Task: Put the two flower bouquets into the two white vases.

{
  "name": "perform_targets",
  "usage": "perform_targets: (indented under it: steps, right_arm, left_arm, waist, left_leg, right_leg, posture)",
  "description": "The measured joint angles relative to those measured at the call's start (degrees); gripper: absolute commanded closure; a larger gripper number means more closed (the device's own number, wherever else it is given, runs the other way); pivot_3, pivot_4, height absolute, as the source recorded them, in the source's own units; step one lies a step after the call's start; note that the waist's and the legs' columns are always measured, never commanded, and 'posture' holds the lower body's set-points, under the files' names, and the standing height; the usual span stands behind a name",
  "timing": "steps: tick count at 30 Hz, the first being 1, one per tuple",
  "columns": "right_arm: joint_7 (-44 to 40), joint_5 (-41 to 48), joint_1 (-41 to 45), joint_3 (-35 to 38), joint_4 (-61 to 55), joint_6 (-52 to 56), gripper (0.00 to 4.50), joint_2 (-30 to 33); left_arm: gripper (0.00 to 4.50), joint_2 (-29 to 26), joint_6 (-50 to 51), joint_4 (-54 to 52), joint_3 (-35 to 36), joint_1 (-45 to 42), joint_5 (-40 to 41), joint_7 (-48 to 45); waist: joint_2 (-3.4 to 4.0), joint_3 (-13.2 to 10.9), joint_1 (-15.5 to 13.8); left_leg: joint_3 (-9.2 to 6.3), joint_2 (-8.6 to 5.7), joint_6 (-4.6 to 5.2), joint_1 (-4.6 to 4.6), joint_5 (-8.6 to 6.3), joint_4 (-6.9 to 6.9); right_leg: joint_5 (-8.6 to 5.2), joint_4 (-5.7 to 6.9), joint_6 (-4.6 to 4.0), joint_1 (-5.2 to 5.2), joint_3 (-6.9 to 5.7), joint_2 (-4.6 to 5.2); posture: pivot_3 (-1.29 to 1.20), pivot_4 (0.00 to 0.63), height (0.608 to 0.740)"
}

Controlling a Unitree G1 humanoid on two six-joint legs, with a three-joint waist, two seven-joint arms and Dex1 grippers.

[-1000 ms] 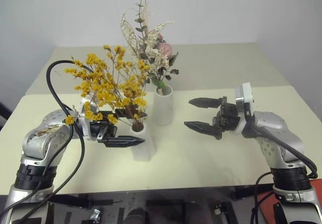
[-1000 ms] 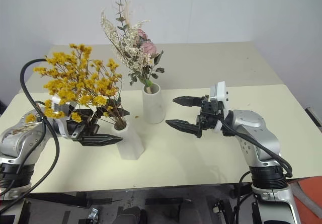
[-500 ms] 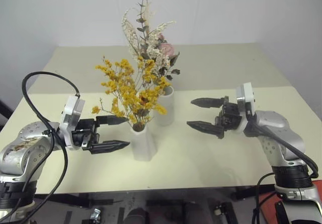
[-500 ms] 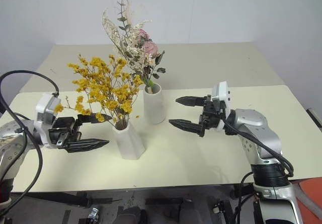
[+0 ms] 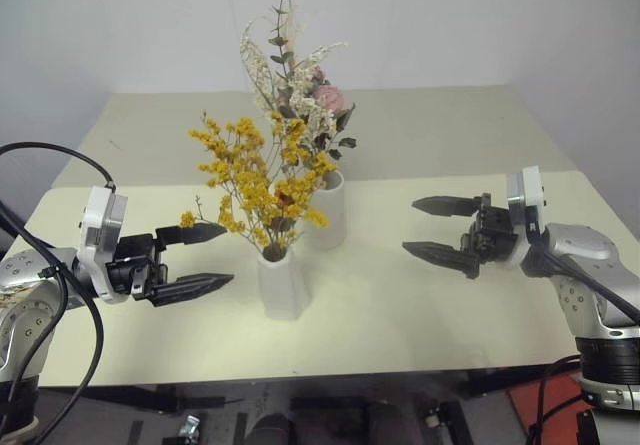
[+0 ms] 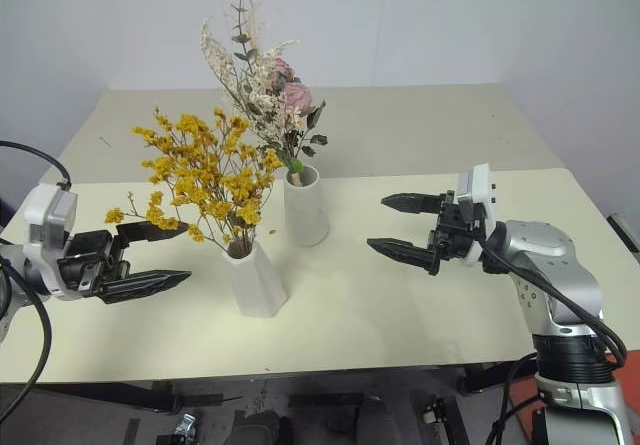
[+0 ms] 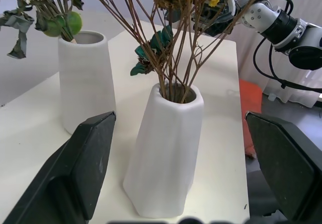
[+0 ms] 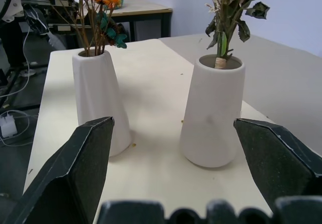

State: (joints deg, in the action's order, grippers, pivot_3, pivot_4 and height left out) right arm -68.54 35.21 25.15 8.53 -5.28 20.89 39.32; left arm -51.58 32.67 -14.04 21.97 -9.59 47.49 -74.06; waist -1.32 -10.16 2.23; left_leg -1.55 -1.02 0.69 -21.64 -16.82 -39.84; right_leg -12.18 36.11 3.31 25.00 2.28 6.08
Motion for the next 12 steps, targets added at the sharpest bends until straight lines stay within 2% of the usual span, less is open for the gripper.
perform_targets:
  steps: [12]
  right_arm:
    - [-0.01,1.08,-1.21,1.51,-1.14,0.06,0.03,1.39]
  left_arm:
    - [0.0,0.02,0.28,-2.95,1.8,2.31,2.15,2.62]
  waist:
    - [0.0,0.0,-0.09]
  left_leg:
    - [0.0,0.0,0.01,0.0,-0.01,0.0]
  right_leg:
    - [0.0,0.0,0.0,0.0,0.01,0.01]
  posture:
    - [0.0,0.15,0.74]
